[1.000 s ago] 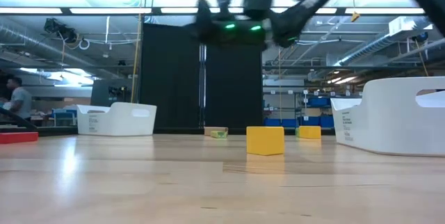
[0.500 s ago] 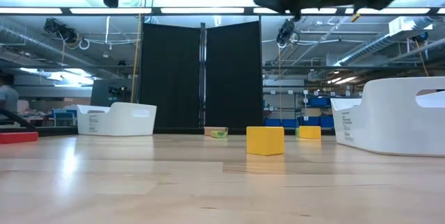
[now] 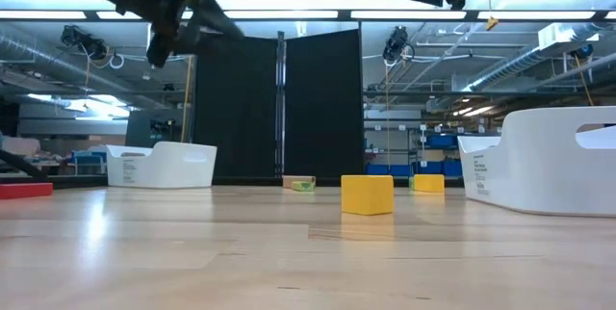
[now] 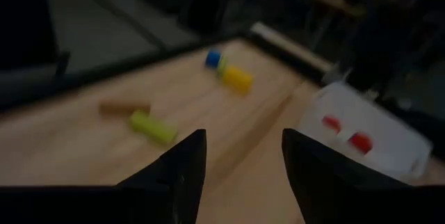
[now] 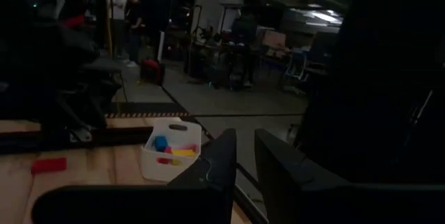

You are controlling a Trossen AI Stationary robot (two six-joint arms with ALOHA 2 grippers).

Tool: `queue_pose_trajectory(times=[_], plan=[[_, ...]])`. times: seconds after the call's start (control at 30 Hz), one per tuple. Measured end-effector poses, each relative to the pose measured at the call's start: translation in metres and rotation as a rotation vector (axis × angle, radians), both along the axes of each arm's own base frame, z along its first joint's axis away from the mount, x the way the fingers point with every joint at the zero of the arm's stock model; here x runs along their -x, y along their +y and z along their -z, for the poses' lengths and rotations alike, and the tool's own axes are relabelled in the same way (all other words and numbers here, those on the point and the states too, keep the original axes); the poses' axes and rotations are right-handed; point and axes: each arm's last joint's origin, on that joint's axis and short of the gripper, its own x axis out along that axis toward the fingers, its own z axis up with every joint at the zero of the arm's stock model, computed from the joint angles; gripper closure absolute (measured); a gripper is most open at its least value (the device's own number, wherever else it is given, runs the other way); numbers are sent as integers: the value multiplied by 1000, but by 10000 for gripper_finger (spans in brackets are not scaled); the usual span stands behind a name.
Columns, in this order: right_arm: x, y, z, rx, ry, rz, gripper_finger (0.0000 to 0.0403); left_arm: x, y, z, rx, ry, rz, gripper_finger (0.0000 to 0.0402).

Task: Sort blocks by size
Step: Put the bottom brown rectangular block into the top white bin

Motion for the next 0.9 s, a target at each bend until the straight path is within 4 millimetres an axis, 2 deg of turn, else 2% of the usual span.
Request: queue_pose_trajectory(times=[0.2, 0.4, 0.6, 0.9], plan=[[0, 1, 4, -3, 36, -2, 335, -4, -3, 3, 147, 233, -65, 206], [0, 1, 10, -8, 103, -2, 337, -10, -22, 5, 291, 497, -3, 206], [0, 1, 13, -9, 136, -2, 331, -11, -46, 13, 513, 659, 42, 206], [0, 1, 13, -3, 141, -3, 329, 24, -77, 26, 754, 910, -150, 206]])
